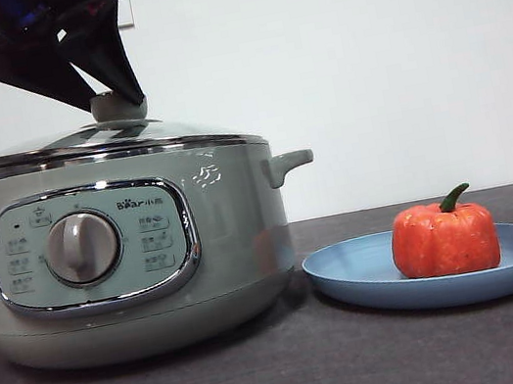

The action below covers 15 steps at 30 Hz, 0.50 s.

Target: Take the pumpkin out from the steamer,put the pumpkin in the blue plate,close the lid

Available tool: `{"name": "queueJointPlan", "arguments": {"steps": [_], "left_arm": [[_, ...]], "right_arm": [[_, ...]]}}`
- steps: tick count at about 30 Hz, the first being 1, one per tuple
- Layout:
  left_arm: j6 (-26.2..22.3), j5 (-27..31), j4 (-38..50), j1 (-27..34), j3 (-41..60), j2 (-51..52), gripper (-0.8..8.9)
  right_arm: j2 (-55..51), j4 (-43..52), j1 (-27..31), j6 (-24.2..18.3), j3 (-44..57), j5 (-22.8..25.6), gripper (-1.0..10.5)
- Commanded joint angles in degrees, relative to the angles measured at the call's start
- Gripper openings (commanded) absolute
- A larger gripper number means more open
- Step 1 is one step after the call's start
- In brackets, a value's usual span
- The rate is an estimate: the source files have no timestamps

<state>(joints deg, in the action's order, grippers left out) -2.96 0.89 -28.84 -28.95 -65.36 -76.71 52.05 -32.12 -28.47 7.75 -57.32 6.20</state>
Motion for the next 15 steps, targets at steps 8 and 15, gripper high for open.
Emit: {"name": "queueJointPlan", "arguments": {"steps": [8, 15], "left_arm": [[-0.72, -1.79, 1.05, 0.13, 0.39, -0.39, -0.13], [-0.15, -4.22, 1.31, 0.13, 0.39, -0.42, -0.13]], "right_arm": [[0.00, 0.15, -0.09, 0.35, 0.26, 0.15, 6.0], [0.00, 0.15, -0.09, 0.37, 0.26, 0.13, 6.0]]}}
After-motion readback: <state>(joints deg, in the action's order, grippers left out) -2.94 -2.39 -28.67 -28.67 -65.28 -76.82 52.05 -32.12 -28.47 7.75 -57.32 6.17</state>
